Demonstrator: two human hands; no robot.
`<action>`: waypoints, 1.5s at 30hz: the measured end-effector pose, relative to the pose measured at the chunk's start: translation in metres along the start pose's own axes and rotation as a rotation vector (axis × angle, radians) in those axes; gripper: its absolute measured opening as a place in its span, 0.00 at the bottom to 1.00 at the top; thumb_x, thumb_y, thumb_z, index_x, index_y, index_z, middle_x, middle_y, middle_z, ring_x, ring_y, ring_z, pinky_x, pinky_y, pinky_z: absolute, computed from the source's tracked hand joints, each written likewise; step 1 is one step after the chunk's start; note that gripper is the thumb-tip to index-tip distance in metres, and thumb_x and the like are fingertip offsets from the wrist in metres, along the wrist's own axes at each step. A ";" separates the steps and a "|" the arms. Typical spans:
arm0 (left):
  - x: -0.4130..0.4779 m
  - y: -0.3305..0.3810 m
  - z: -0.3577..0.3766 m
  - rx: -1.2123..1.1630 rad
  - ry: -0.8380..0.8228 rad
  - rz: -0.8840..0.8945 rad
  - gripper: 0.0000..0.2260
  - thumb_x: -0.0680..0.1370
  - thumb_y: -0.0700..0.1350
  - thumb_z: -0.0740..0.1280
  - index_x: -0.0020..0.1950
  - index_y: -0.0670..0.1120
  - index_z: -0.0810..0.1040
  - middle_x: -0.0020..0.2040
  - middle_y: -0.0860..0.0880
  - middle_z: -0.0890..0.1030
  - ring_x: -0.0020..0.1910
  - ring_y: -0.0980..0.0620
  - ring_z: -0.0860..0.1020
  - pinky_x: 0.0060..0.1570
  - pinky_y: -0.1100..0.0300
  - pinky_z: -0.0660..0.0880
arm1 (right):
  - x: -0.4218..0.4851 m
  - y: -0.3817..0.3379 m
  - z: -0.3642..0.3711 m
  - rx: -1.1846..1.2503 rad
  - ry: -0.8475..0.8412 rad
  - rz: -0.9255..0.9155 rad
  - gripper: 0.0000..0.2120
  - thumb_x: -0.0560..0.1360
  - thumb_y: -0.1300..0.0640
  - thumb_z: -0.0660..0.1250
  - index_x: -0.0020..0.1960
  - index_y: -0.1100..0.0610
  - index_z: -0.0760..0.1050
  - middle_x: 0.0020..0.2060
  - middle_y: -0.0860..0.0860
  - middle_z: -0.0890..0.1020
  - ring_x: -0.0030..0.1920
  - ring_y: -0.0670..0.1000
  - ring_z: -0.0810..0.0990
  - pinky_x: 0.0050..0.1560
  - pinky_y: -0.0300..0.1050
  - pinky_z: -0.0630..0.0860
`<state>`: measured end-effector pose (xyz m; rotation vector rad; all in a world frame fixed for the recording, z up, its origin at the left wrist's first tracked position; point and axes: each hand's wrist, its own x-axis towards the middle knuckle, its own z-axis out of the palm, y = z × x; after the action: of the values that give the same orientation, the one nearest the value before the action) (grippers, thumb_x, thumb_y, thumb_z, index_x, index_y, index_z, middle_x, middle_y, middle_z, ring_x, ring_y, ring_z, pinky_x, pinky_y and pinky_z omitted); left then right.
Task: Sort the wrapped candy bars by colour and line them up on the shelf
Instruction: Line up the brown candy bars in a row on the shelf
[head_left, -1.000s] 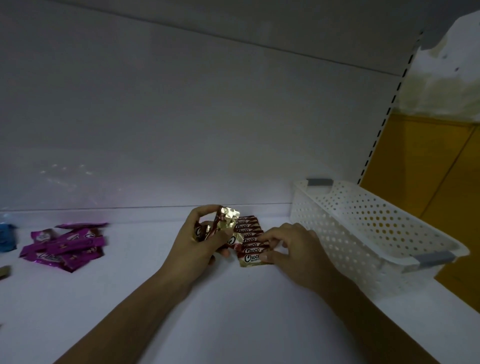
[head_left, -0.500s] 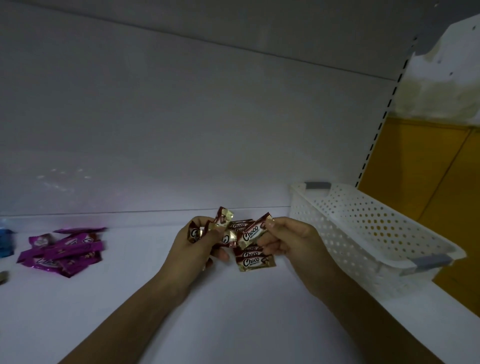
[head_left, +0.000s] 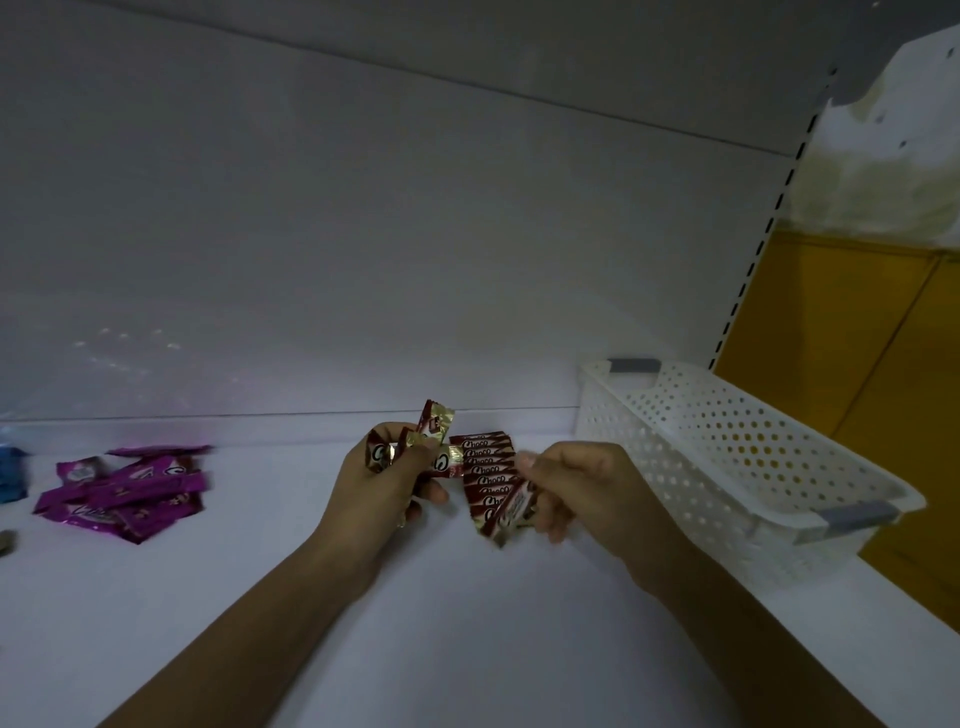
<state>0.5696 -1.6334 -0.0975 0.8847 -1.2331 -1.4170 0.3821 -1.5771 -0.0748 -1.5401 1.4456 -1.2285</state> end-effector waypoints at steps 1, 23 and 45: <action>0.000 0.000 -0.001 -0.001 -0.001 0.000 0.02 0.79 0.40 0.64 0.47 0.43 0.74 0.36 0.50 0.83 0.29 0.54 0.79 0.28 0.62 0.69 | -0.001 0.003 0.001 -0.117 -0.006 -0.032 0.15 0.75 0.50 0.68 0.30 0.51 0.79 0.24 0.52 0.79 0.24 0.47 0.75 0.28 0.38 0.72; 0.002 -0.002 0.000 0.054 0.002 0.005 0.02 0.79 0.43 0.65 0.47 0.46 0.75 0.37 0.52 0.84 0.29 0.56 0.79 0.28 0.64 0.70 | -0.002 0.015 -0.011 -0.735 -0.077 -0.204 0.06 0.68 0.56 0.76 0.45 0.53 0.82 0.39 0.45 0.74 0.38 0.41 0.73 0.41 0.34 0.67; -0.005 0.001 0.000 0.149 -0.131 0.045 0.06 0.78 0.43 0.66 0.50 0.47 0.83 0.38 0.48 0.84 0.31 0.57 0.79 0.30 0.64 0.70 | 0.000 0.012 0.002 -0.376 0.081 -0.238 0.05 0.72 0.52 0.72 0.48 0.47 0.81 0.36 0.47 0.80 0.36 0.42 0.78 0.39 0.34 0.75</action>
<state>0.5709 -1.6287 -0.0969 0.8701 -1.4638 -1.3789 0.3803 -1.5790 -0.0870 -1.9808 1.6535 -1.2124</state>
